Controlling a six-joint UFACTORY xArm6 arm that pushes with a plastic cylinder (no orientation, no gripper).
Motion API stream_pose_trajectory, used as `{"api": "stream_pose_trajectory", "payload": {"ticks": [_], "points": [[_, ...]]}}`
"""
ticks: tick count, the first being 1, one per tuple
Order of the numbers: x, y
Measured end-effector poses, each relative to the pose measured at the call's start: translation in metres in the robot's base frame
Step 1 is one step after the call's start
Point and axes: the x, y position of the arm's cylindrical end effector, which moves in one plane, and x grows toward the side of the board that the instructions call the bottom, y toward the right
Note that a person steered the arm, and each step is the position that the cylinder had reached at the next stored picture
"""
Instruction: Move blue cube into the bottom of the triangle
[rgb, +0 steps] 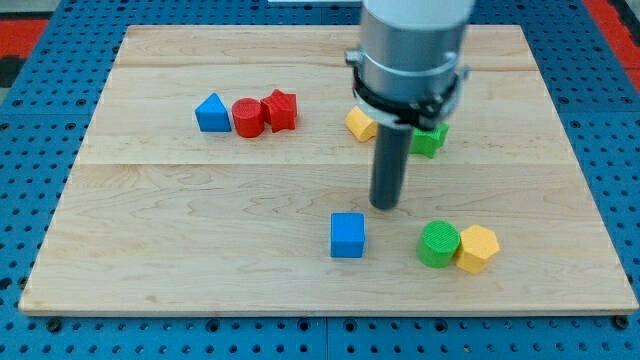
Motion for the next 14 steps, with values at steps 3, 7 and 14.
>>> {"api": "stream_pose_trajectory", "payload": {"ticks": [3, 7, 14], "points": [[0.011, -0.138], [0.035, -0.165], [-0.080, -0.283]]}}
